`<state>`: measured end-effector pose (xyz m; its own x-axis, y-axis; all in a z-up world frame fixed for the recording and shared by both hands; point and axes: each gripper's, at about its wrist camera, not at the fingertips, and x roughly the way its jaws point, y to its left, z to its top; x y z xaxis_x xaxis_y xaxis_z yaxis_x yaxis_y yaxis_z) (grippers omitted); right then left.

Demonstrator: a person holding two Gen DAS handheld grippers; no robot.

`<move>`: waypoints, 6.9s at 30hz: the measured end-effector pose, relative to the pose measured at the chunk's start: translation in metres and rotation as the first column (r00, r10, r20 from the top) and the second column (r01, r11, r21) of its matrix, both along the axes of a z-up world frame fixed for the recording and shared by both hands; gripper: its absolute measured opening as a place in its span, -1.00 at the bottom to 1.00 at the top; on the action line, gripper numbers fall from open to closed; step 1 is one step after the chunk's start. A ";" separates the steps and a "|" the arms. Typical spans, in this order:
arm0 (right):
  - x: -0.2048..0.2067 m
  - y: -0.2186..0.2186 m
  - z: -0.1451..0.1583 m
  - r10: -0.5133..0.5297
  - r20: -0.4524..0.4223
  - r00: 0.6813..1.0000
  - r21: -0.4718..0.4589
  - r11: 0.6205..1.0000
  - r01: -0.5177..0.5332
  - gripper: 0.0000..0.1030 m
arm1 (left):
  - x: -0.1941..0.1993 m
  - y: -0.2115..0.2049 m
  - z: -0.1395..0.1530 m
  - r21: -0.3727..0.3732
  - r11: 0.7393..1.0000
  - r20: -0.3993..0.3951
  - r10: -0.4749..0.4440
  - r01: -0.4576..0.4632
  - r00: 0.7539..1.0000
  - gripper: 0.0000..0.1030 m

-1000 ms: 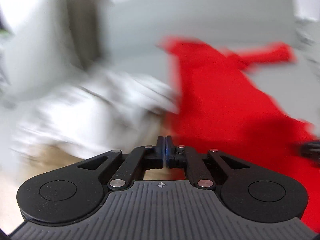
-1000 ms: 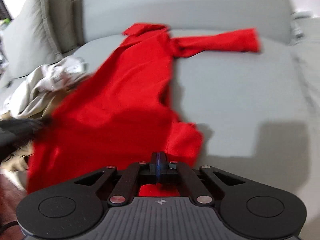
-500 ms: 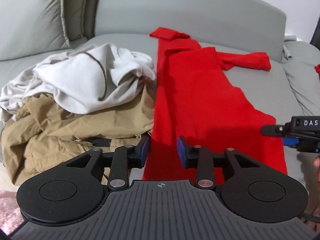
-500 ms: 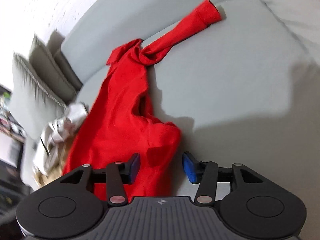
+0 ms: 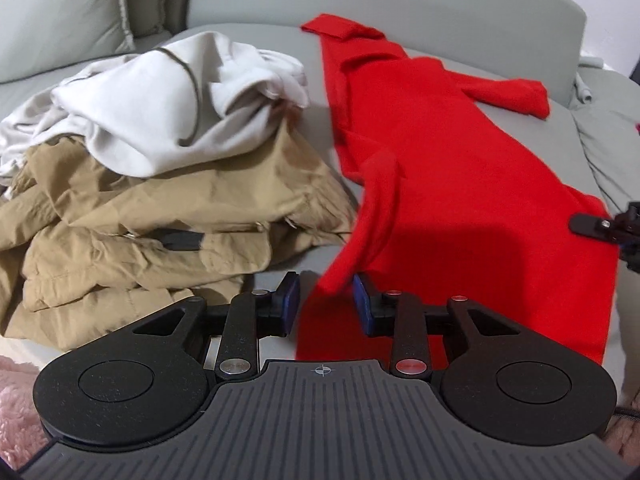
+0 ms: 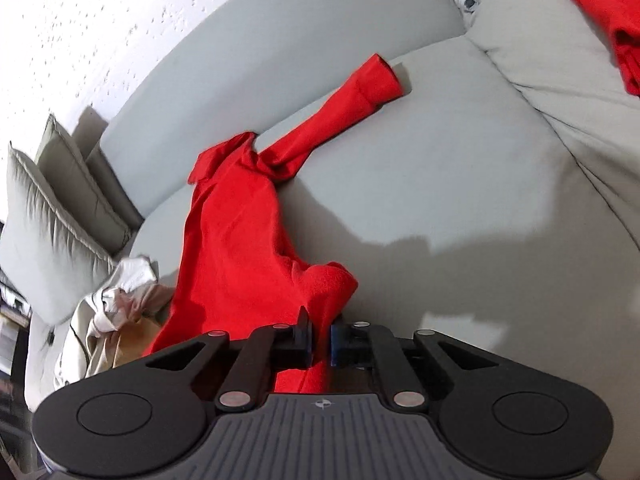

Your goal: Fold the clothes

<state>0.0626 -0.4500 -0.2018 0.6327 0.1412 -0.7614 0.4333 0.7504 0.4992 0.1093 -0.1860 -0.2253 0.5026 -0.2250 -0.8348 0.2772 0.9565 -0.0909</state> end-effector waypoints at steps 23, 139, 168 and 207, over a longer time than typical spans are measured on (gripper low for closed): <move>-0.085 0.053 -0.012 0.334 -0.034 0.942 0.168 0.931 -0.324 -0.23 | -0.028 0.023 -0.006 -0.035 0.991 -0.181 -0.135 0.131 0.974 0.12; 0.476 0.149 0.075 0.421 -0.244 0.874 -0.884 0.273 -0.379 0.06 | 0.314 0.043 -0.001 -0.242 0.850 -0.041 0.474 -0.469 0.880 -0.68; 0.165 -0.103 -0.006 -0.487 -0.016 0.873 0.078 0.870 0.487 -0.02 | 0.312 0.011 -0.006 -0.122 0.916 0.009 0.387 -0.383 0.922 -0.63; 0.475 0.174 0.103 0.308 0.021 0.951 -0.687 0.696 -0.210 -0.03 | 0.318 0.028 -0.010 -0.194 0.899 -0.037 0.392 -0.392 0.919 -0.61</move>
<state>0.5372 -0.2762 -0.0993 0.7447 -0.2013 -0.6363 0.1418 0.9794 -0.1439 0.4274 -0.1577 -0.2349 0.5853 -0.1659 -0.7936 -0.1162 0.9516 -0.2846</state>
